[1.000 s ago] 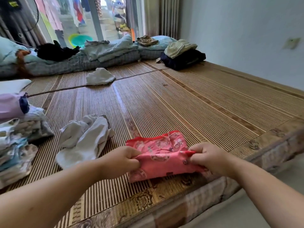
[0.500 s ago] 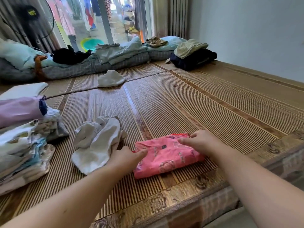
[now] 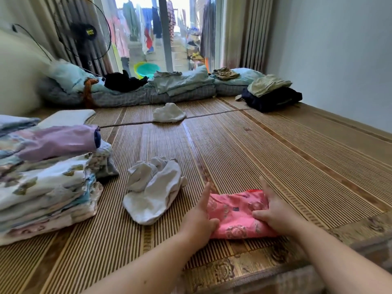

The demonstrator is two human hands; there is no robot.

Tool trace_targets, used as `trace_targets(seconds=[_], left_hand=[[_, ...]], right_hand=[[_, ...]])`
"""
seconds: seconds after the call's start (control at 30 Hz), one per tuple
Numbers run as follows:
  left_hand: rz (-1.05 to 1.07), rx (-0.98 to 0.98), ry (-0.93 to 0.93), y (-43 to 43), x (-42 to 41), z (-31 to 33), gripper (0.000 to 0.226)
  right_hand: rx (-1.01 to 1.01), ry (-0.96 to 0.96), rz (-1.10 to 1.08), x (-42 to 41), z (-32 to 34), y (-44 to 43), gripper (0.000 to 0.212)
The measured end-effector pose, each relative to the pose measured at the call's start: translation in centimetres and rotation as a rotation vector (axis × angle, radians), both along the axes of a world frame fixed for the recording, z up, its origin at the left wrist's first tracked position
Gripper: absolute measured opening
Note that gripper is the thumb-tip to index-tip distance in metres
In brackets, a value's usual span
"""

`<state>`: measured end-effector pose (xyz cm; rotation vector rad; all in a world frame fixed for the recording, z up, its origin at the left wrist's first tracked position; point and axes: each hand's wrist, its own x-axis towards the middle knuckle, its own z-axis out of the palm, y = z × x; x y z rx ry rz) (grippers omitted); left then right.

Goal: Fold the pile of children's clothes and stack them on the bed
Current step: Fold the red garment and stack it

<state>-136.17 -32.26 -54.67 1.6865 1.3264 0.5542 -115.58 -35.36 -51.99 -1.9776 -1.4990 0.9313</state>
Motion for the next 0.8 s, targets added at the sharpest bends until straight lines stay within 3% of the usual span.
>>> trace_targets(seconds=[0.1, 0.17, 0.33, 0.43, 0.53, 0.67, 0.8], left_hand=[[-0.063, -0.027, -0.079, -0.4, -1.4, 1.2, 0.073], [-0.080, -0.028, -0.110, -0.6, -2.7, 2.3, 0.063], [0.017, 0.152, -0.143, 0.4, -9.9, 6.9, 0.072], [0.115, 0.284, -0.123, 1.8, -16.7, 10.4, 0.075], [0.243, 0.377, -0.066, 2.8, -23.6, 13.3, 0.076], [0.432, 0.399, 0.054, 4.1, -32.3, 14.8, 0.085], [0.540, 0.330, 0.051, 6.1, -38.8, 13.3, 0.086]], right_hand=[[-0.008, 0.119, 0.094, -0.5, 0.7, -0.6, 0.056], [-0.005, 0.129, 0.115, -1.4, 1.6, -0.7, 0.048], [0.227, 0.139, 0.149, -6.6, 6.0, 0.4, 0.065], [0.296, 0.251, 0.251, -12.3, 8.4, 2.9, 0.074], [0.351, 0.244, 0.372, -19.3, 10.1, 7.0, 0.082], [0.346, 0.246, 0.498, -28.9, 11.7, 12.7, 0.086], [0.274, 0.197, 0.588, -36.4, 11.1, 16.8, 0.082]])
